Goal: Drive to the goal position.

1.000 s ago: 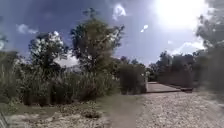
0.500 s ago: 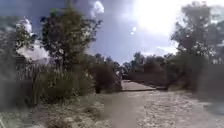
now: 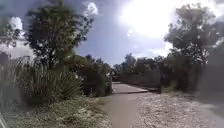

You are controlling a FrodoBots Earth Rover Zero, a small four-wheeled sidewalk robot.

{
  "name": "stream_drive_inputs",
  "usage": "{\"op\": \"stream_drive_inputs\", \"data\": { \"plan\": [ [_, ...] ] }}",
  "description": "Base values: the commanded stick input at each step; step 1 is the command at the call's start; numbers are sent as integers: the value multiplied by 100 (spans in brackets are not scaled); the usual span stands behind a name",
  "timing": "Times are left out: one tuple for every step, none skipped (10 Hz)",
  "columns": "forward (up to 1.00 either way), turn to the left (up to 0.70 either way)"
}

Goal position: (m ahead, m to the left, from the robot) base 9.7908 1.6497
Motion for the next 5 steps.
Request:
{"op": "stream_drive_inputs", "data": {
  "plan": [
    [70, 0],
    [70, 0],
    [70, 0],
    [70, 0],
    [70, 0]
  ]
}}
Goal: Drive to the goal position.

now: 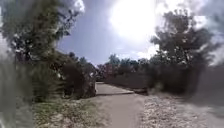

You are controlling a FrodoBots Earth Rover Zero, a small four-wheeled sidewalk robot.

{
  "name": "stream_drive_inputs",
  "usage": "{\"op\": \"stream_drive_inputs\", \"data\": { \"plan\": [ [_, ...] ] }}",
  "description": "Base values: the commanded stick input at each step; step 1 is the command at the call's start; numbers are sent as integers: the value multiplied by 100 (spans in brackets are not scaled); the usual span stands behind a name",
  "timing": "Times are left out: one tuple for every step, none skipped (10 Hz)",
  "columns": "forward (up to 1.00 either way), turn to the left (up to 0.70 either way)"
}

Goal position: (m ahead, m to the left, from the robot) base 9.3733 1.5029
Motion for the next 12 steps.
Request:
{"op": "stream_drive_inputs", "data": {
  "plan": [
    [70, 0],
    [70, 0],
    [70, 0],
    [70, 0],
    [70, 0],
    [70, 0],
    [70, 0],
    [70, 14],
    [70, 25],
    [70, 34],
    [70, 6],
    [70, 0]
  ]
}}
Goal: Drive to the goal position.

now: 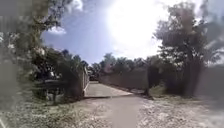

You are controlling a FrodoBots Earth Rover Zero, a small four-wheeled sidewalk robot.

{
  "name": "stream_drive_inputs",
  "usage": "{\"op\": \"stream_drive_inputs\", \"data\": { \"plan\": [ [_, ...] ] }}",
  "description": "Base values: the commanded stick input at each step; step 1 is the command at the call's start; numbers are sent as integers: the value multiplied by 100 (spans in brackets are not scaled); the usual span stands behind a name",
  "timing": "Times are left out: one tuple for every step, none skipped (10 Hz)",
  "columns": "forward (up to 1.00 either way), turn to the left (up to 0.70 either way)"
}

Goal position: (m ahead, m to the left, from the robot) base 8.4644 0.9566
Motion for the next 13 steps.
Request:
{"op": "stream_drive_inputs", "data": {
  "plan": [
    [70, 0],
    [70, 0],
    [70, 0],
    [70, 0],
    [70, 0],
    [70, 0],
    [70, 13],
    [70, 31],
    [70, 35],
    [70, 35],
    [70, 8],
    [70, 0],
    [70, 0]
  ]
}}
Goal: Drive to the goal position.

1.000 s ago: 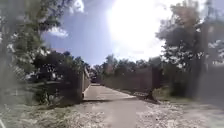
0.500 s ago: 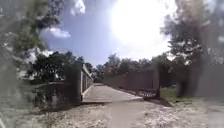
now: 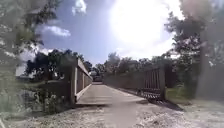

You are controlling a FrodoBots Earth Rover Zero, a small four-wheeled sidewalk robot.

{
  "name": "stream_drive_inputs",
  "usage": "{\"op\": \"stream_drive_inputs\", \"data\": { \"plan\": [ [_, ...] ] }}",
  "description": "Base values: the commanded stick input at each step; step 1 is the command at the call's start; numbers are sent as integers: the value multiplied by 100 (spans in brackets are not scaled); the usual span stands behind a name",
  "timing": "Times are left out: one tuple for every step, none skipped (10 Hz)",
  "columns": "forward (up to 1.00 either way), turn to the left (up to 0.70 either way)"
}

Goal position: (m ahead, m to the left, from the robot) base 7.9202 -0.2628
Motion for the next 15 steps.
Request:
{"op": "stream_drive_inputs", "data": {
  "plan": [
    [70, 31],
    [70, 35],
    [70, 35],
    [70, 35],
    [70, 35],
    [70, 35],
    [70, 35],
    [70, 14],
    [70, 0],
    [70, 0],
    [70, 0],
    [70, 0],
    [70, 0],
    [70, 0],
    [70, 0]
  ]
}}
